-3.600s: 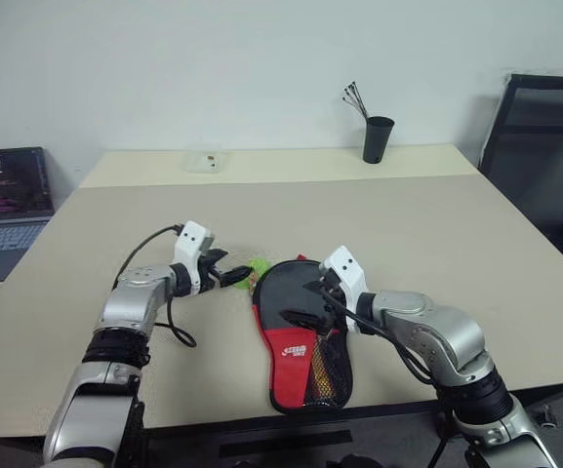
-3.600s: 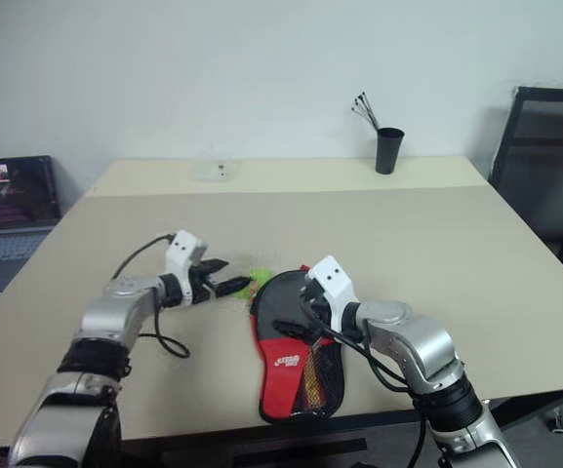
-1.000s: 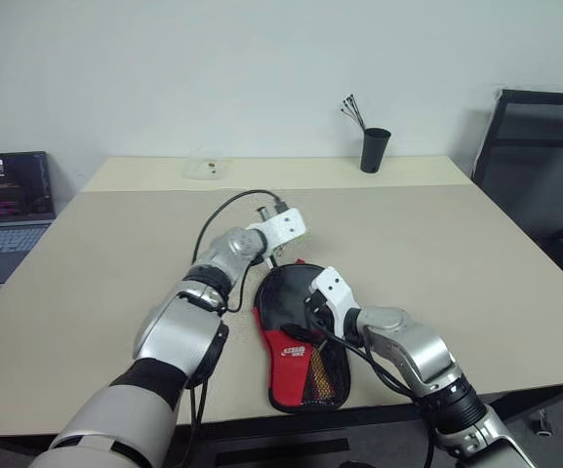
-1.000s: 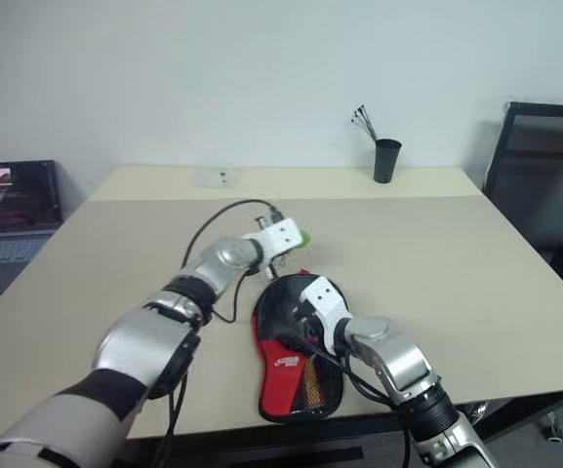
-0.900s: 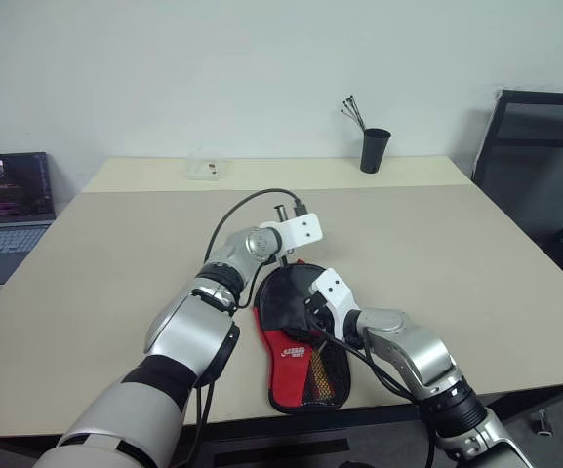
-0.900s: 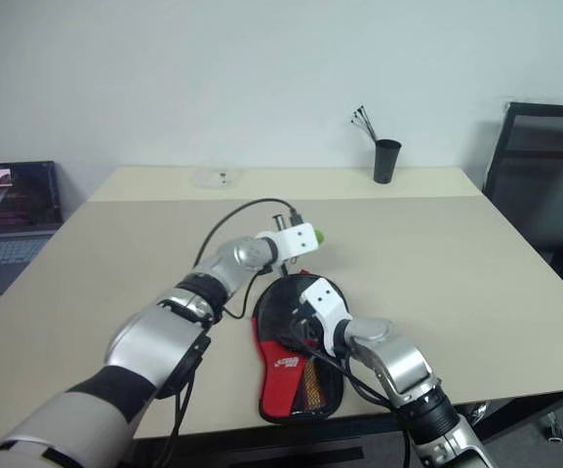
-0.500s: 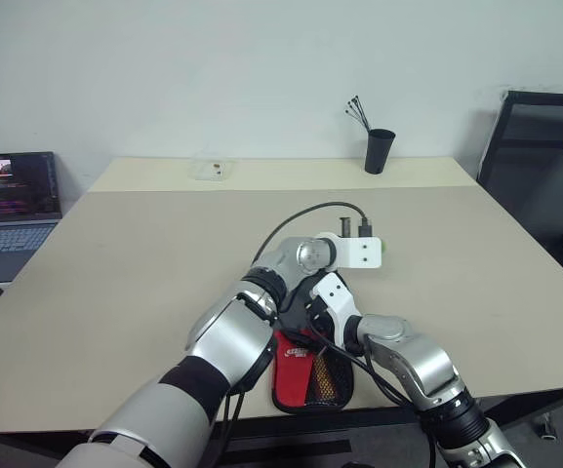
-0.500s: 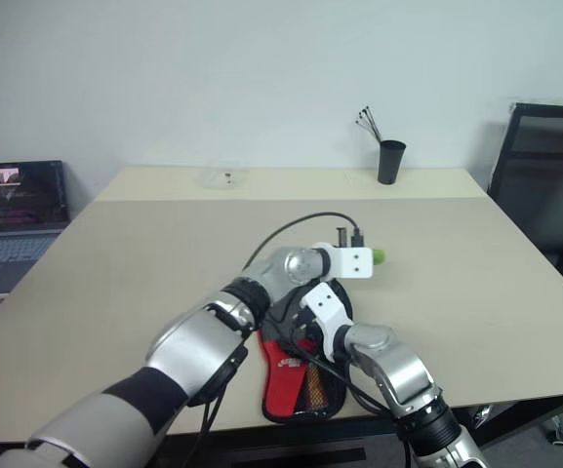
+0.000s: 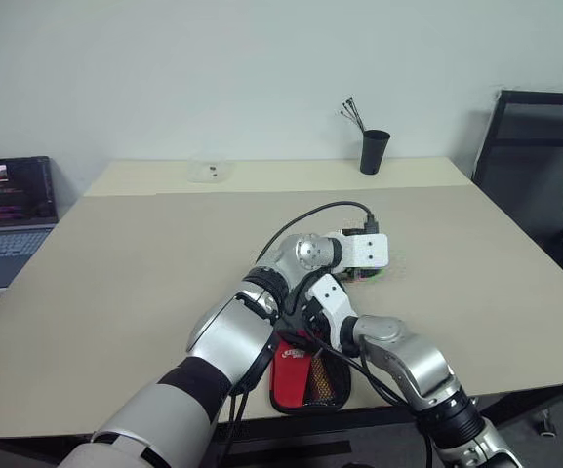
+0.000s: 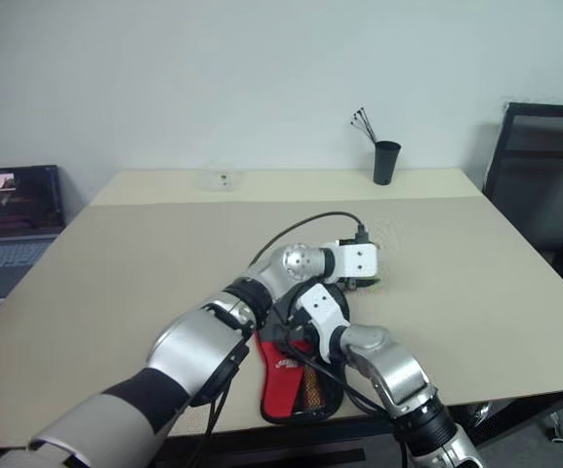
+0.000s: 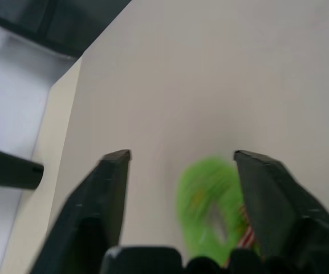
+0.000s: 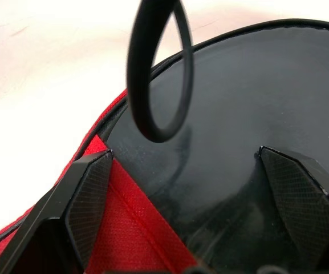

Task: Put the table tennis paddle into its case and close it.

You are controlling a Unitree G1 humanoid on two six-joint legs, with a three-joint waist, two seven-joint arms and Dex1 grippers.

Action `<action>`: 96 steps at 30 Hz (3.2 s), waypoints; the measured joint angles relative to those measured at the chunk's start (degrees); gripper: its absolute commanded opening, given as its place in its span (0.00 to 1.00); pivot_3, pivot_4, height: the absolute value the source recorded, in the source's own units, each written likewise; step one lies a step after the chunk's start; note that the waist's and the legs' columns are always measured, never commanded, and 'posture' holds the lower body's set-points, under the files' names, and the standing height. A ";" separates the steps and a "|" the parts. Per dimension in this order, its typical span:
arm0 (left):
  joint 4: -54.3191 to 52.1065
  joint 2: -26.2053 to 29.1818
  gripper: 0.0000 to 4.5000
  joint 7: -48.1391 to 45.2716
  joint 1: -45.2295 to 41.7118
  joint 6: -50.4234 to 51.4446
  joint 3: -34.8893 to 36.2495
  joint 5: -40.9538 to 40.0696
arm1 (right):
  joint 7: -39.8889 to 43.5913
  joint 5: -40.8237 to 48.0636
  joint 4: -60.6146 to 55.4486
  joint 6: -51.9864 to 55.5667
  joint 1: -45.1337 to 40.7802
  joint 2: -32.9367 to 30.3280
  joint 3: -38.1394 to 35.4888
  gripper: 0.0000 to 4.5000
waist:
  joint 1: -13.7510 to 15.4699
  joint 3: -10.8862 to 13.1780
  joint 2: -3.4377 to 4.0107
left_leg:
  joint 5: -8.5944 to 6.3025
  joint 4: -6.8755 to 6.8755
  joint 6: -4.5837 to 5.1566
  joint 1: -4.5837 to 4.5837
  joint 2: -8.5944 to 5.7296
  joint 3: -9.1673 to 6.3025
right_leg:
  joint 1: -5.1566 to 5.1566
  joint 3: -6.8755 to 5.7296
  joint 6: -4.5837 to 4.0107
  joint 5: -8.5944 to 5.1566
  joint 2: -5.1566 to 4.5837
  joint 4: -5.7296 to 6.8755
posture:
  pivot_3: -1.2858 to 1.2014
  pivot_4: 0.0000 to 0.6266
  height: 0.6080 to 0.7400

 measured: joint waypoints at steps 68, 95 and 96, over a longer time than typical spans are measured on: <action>-48.16 20.02 0.86 -31.75 37.97 31.17 12.56 -30.80 | -4.98 -1.16 61.11 -28.21 -29.16 -4.53 -22.44 0.34 | -0.03 0.10 0.42 | -0.06 0.10 0.02 -0.77 0.15 0.04 | -0.75 0.16 -0.04 0.02 0.34 0.12 | 0.52 0.24 1.00; -45.58 17.14 0.86 -34.49 38.36 27.52 8.03 -31.13 | -0.93 -3.15 12.93 -5.00 -5.00 -16.94 -18.20 0.00 | 1.69 -0.05 0.69 | -0.06 0.11 0.02 -0.80 0.06 0.01 | -0.73 0.10 -0.03 0.00 0.29 0.03 | 0.52 0.24 1.00; -45.49 17.04 0.86 -34.46 38.32 27.53 7.92 -31.12 | -0.25 -2.93 9.55 -3.39 -3.33 -18.01 -17.89 0.00 | 1.76 -0.05 0.70 | -0.06 0.11 0.02 -0.80 0.05 0.02 | -0.73 0.10 -0.02 0.00 0.29 0.01 | 0.52 0.24 1.00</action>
